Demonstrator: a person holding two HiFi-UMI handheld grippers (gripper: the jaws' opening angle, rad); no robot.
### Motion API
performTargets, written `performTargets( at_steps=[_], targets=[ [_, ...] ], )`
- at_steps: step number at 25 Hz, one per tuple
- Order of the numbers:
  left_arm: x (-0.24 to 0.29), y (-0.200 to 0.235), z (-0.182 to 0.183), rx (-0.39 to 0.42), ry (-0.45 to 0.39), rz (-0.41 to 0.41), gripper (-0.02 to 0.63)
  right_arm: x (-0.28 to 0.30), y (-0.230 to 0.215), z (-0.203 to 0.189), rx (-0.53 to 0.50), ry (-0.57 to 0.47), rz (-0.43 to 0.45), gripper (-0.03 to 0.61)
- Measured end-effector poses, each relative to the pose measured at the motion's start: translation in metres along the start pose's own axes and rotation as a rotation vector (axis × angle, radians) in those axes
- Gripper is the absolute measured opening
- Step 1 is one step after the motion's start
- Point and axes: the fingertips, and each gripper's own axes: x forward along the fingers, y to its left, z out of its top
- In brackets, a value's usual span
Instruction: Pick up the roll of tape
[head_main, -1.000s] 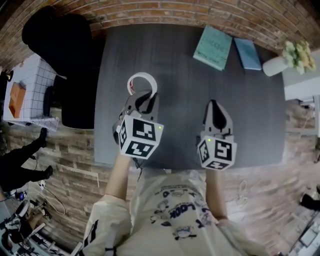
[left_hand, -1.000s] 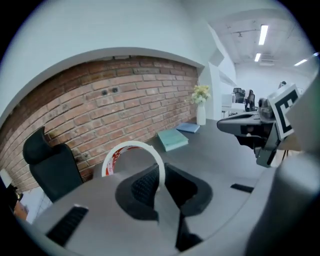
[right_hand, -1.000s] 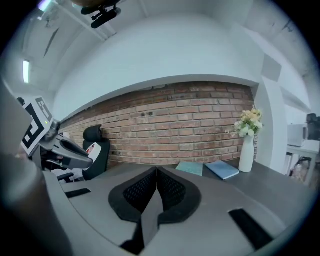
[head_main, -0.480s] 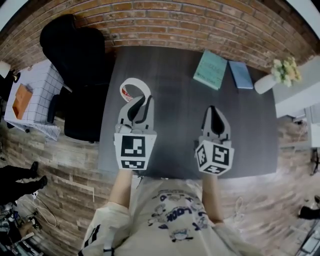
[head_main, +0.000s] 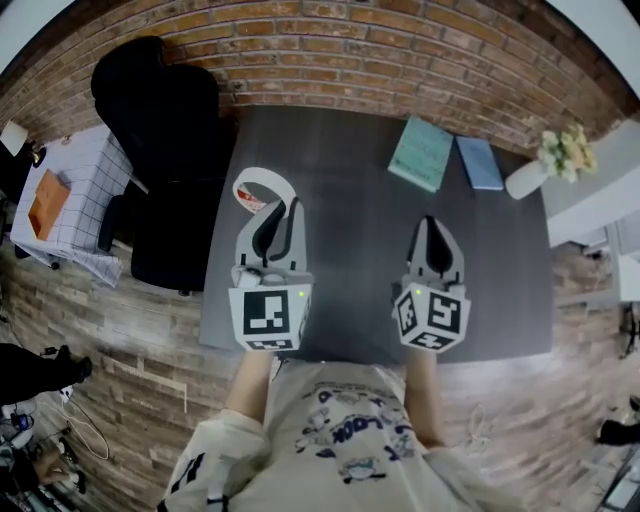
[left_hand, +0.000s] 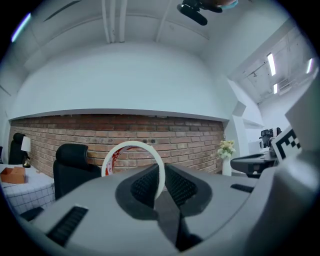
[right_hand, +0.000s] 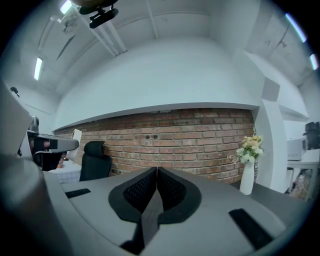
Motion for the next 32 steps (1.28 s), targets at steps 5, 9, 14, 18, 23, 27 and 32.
performTargets(
  at_steps=[5, 9, 14, 18, 23, 27, 32],
  targets=[
    [-0.0022, 0.0026, -0.0003, -0.016, -0.006, 0.01, 0.037, 0.0022, 0.002, 0.0035, -0.008, -0.012, 0.013, 0.004],
    [-0.0015, 0.0029, -0.0018, -0.017, 0.005, 0.016, 0.037, 0.0045, 0.0022, 0.0071, -0.015, -0.02, 0.023, 0.004],
    [-0.0001, 0.0034, -0.0045, -0.009, 0.011, 0.016, 0.037, 0.0067, 0.0056, 0.0082, -0.029, -0.025, 0.033, 0.005],
    [0.0013, 0.0035, -0.0069, 0.02, 0.017, 0.015, 0.037, 0.0062, 0.0043, 0.0104, -0.031, -0.035, 0.032, 0.005],
    [0.0022, 0.0037, -0.0071, 0.017, 0.019, 0.019, 0.038, 0.0066, 0.0021, 0.0103, -0.026, -0.034, 0.03, 0.004],
    [0.0033, 0.0027, -0.0066, -0.011, 0.016, 0.025, 0.037, 0.0073, -0.0002, 0.0093, -0.023, -0.032, 0.027, 0.005],
    [0.004, 0.0031, -0.0087, 0.008, 0.028, 0.021, 0.037, 0.0066, -0.002, 0.0103, -0.028, -0.029, 0.026, 0.005]
  ],
)
